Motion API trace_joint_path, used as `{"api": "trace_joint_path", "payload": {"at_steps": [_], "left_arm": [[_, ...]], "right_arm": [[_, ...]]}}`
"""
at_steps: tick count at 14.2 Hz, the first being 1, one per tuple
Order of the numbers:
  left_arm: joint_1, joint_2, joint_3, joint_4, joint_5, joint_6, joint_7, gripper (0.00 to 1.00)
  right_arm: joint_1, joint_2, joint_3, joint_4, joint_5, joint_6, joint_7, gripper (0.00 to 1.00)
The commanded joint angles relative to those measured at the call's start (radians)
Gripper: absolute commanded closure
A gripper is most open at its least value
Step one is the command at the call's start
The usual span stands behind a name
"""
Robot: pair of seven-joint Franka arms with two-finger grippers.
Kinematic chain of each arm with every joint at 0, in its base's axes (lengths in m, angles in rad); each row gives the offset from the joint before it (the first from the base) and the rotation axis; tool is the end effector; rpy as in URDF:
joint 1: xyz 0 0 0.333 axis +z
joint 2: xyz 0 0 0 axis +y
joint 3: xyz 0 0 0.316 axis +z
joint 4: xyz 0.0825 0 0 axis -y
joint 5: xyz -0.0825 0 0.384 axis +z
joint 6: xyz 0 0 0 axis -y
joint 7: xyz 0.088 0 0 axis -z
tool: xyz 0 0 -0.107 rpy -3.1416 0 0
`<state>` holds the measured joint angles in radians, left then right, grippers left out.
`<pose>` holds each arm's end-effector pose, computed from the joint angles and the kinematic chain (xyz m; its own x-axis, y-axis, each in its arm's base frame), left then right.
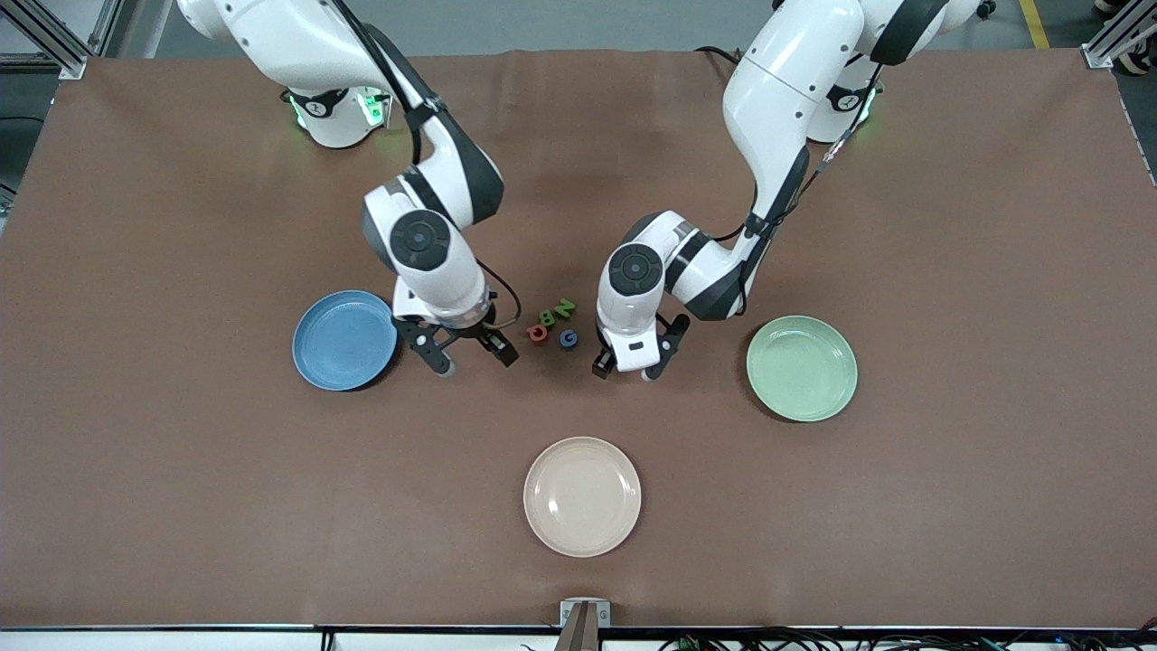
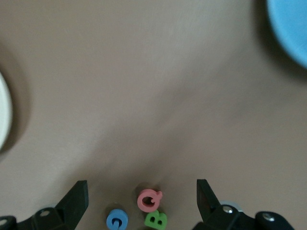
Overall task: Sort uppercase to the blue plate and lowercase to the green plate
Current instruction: 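Grasp the blue m with the left gripper while the right gripper grasps pink Q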
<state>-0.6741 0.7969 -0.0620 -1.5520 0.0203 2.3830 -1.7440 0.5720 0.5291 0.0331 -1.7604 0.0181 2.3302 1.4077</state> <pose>0.5283 -0.4696 0.1810 0.5296 0.8475 -0.0355 0.8482 -0.5288 0.0299 0.5490 0.3777 0.2703 0.6827 -0.7304 -0.0233 -0.7305 -0.6814 -0.0450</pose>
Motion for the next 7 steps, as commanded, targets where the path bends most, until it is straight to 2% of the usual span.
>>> {"api": "trace_joint_path", "payload": {"at_steps": [1, 7], "left_arm": [[-0.013, 0.004, 0.005, -0.011, 0.018, 0.008, -0.017, 0.19], [-0.018, -0.013, 0.004, -0.033, 0.018, -0.004, -0.022, 0.18]], "right_arm": [[0.023, 0.057, -0.012, 0.015, -0.020, 0.046, 0.050, 0.01], [0.037, 0.118, -0.013, 0.015, -0.018, 0.104, 0.066, 0.01]]}}
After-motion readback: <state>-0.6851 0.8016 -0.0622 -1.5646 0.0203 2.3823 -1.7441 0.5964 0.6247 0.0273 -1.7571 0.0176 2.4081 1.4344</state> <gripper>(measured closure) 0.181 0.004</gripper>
